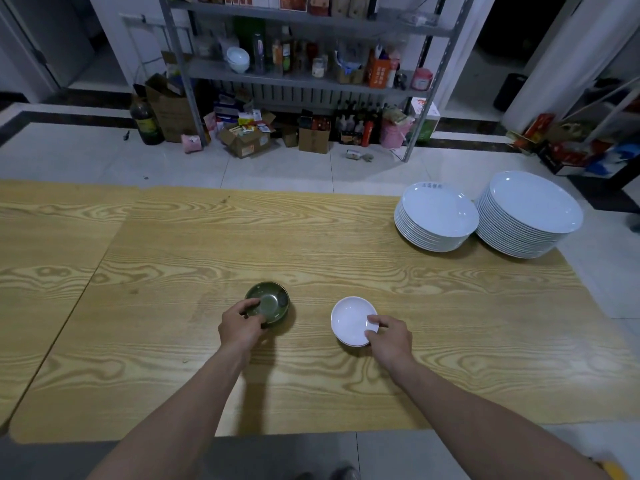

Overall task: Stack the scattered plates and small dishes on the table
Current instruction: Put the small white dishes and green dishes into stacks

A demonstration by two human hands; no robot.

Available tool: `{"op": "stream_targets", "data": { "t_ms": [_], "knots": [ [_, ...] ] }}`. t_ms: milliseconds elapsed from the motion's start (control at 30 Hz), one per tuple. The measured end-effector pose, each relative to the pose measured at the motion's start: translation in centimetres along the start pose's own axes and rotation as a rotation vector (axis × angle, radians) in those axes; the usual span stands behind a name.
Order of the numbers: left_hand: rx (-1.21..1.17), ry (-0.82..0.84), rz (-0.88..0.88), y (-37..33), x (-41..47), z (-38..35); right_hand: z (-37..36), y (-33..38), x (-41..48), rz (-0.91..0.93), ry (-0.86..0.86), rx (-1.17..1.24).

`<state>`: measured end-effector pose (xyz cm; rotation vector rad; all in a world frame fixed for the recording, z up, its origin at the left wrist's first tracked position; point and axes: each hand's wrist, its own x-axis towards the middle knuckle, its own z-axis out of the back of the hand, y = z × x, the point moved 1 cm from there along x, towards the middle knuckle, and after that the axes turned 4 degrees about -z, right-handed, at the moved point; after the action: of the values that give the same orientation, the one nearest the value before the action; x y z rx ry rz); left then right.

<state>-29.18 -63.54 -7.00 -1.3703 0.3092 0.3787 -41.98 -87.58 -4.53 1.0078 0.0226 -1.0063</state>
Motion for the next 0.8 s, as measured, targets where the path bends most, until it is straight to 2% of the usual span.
{"op": "stream_targets", "data": {
  "t_ms": [200,433,800],
  "knots": [
    [-0.012,0.039,-0.006,-3.6,0.4,-3.0,2.6,2.4,1.8,-0.064,-0.050,0.138],
    [0.009,0.029,-0.075,-8.8,3.1,-9.0,5.5,7.1,8.3,-0.061,-0.086,0.169],
    [0.047,0.010,-0.080,-13.0,9.7,-16.2,3.9,11.9,18.3,-0.109,-0.058,0.328]
  ]
}}
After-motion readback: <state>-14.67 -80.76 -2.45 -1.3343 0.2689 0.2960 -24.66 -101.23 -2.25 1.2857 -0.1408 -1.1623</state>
